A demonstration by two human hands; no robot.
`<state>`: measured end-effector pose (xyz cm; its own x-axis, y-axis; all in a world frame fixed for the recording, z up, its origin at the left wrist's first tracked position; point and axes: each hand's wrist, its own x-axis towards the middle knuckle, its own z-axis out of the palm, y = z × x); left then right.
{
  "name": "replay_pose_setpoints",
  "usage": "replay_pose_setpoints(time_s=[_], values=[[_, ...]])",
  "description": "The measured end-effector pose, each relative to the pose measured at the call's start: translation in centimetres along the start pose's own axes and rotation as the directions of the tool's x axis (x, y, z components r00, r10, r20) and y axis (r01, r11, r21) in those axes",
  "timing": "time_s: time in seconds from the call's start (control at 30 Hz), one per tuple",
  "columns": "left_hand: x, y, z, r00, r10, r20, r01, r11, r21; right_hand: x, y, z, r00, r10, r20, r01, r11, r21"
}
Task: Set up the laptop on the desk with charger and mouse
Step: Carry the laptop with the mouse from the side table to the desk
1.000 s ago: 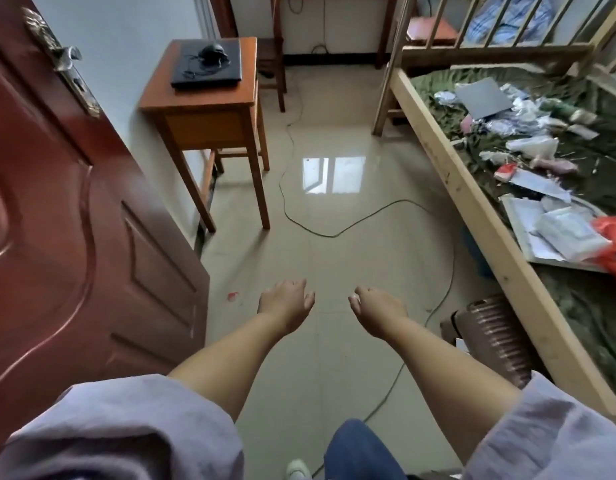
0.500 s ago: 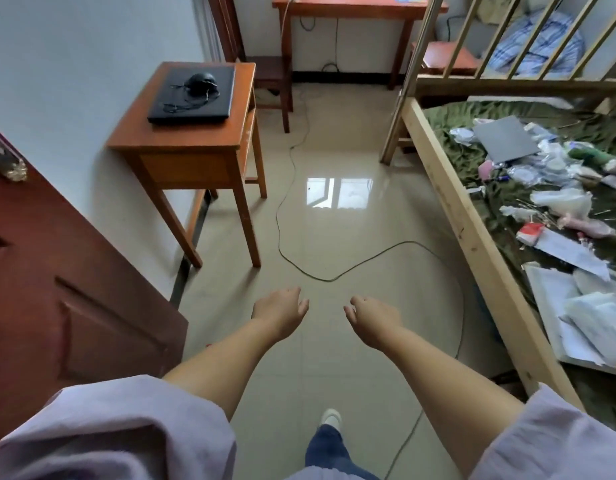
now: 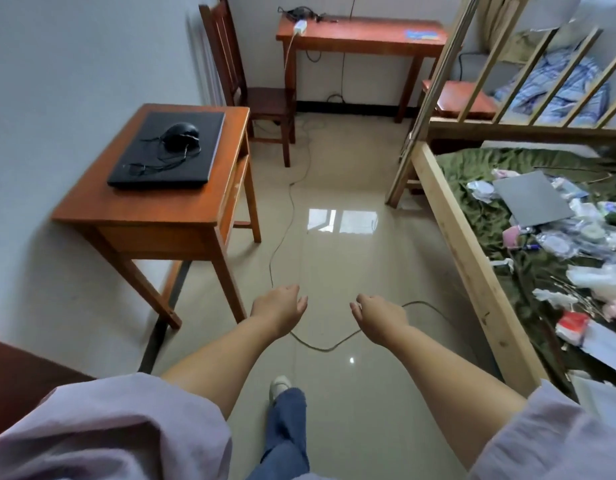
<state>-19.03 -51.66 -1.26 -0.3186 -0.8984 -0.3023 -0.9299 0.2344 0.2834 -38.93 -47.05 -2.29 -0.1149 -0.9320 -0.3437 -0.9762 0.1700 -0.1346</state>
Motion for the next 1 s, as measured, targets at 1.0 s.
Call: replay_pose_setpoints(time_s=[1.0], values=[[41.4,-17.8,-25.8,0.763,-0.592,-0.26,0.5,0.795,-0.342,58.5,-20.1,-26.1,0.781,-0.612,0.126,0.616,0.719,-0.322]])
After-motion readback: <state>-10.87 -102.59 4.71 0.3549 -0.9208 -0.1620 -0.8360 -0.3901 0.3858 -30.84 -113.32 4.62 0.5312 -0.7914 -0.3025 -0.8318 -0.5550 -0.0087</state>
